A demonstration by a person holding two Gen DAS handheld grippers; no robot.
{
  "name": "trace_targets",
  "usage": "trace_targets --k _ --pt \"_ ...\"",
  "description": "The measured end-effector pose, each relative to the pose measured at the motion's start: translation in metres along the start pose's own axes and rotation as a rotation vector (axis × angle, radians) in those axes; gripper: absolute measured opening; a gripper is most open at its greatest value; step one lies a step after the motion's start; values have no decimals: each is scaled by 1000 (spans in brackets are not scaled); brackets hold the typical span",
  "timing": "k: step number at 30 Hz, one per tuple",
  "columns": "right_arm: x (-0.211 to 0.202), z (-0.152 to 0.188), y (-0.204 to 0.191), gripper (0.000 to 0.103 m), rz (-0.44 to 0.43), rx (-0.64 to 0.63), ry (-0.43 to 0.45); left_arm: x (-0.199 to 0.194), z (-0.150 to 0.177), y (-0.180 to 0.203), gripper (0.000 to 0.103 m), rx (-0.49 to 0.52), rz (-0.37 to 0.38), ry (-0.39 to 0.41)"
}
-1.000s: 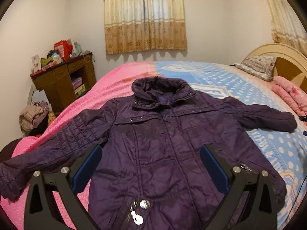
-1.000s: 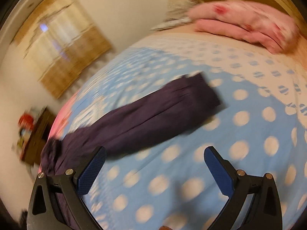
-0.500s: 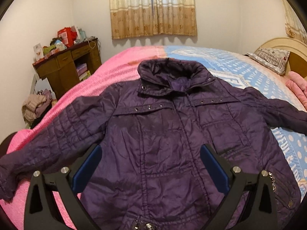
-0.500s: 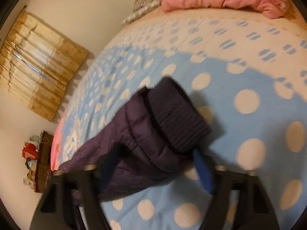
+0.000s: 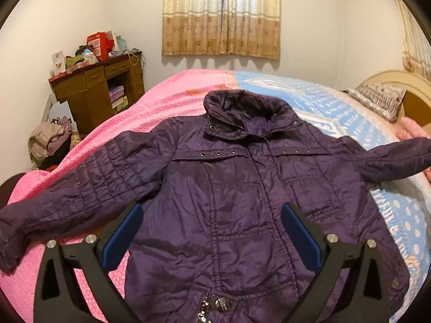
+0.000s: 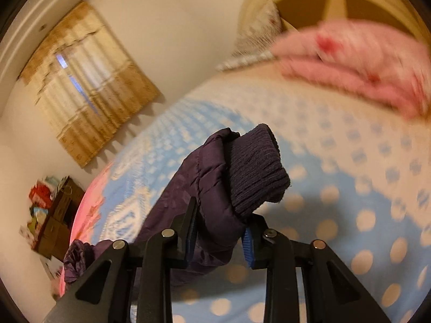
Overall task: Fold large clothes
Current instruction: 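Lift the held sleeve and fold it across the jacket body, open right tool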
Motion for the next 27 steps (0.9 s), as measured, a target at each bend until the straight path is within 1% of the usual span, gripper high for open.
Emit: trace_targets --k 4,7,9,10,13,16,20,25,27 --pt "-33 -23 -51 28 -37 -87 71 -7 1 0 103 -9 21 16" --pt "-61 -33 -100 28 -73 -174 123 -12 2 -3 103 -15 33 27" --pt "-78 -33 -129 28 -93 -232 154 -16 2 -6 103 -23 37 36" --pt "-90 -32 -150 28 -109 -280 179 -18 2 -7 103 -28 40 38" --pt "-117 -23 -198 28 -149 -387 229 -23 1 -12 103 -38 48 50" --pt "-146 -6 -248 28 -201 -491 274 -27 2 -19 103 -44 45 64" --pt "-176 29 -310 28 -271 -630 311 -30 4 -30 103 -78 55 71" --pt "-203 92 -378 28 -348 -804 332 -33 11 -43 103 -100 58 76" --pt "-210 126 -405 28 -389 -878 328 -33 13 -49 103 -110 57 77"
Point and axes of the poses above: each gripper's, at about its wrist camera, not at the fingertips, and x roughly the way its jaws point, y to its right, z to its underside, the point moved 7 cm from there along x, roughly the way its jaws point, and after that the axes turned 14 degrees about z, right-handed, at the moved point
